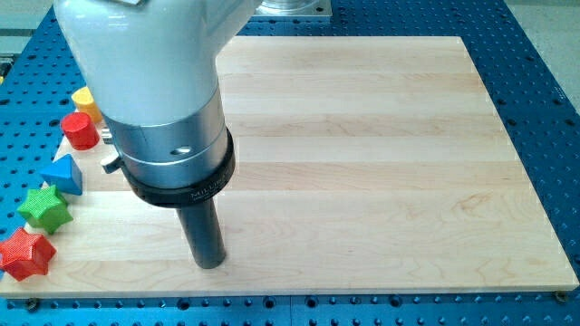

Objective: Push red star into the bottom of green star

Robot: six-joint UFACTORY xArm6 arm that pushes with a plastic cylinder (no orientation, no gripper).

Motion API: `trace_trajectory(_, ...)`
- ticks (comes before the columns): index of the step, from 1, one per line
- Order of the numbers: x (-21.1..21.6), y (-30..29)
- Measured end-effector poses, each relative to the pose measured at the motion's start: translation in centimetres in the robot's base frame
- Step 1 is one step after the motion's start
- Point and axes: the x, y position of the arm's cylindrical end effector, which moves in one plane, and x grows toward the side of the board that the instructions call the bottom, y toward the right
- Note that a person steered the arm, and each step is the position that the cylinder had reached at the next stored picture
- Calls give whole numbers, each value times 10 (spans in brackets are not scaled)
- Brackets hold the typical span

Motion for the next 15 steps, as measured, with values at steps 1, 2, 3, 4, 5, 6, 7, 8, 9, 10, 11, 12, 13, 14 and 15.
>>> trace_trajectory(1,0,0)
trace_trajectory(2,2,3)
trace_trajectory(3,3,3)
trace_trajectory(4,28,-6)
trace_trajectory(5,28,-18)
trace_trajectory(6,27,-91)
trace_trajectory(7,27,-160)
trace_trajectory(8,26,-169)
trace_trajectory(9,27,-167)
trace_trajectory(10,27,-165)
trace_trajectory(11,28,-138)
trace_trajectory(12,21,-96)
trace_trajectory(13,-61,-20)
trace_trajectory(14,-149,13)
trace_trajectory(15,-227,14)
